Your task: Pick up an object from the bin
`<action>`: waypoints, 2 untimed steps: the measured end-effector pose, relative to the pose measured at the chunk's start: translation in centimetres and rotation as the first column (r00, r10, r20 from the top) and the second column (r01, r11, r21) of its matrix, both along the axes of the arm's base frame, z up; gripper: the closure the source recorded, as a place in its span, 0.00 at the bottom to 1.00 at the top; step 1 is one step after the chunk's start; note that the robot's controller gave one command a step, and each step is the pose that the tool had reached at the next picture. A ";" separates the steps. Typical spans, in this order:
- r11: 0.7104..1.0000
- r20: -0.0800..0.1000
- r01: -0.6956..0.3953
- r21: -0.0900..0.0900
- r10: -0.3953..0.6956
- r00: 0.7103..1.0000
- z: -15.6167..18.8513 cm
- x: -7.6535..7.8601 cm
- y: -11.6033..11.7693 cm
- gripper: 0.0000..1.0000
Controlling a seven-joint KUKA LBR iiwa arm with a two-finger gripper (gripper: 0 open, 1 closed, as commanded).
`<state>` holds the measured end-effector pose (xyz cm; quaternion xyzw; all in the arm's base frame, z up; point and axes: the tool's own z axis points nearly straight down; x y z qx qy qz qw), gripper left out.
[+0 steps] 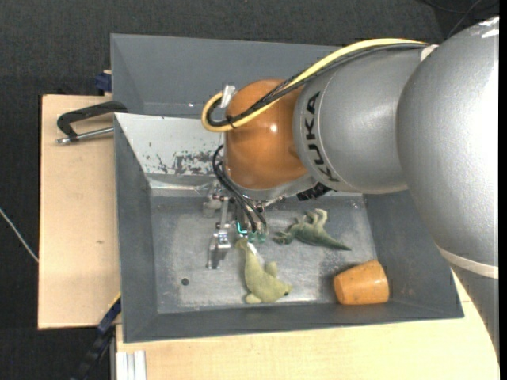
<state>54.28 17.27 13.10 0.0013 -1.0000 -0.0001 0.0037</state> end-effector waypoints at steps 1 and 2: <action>0.995 0.009 -0.099 0.000 0.099 0.995 -5.7 -1.8 -7.5 0.00; 0.991 0.018 -0.136 0.002 0.136 0.991 -5.8 4.1 -13.7 0.00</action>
Offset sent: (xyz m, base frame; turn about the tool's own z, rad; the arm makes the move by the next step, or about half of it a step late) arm -0.0187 -0.0732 -0.0573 -0.1030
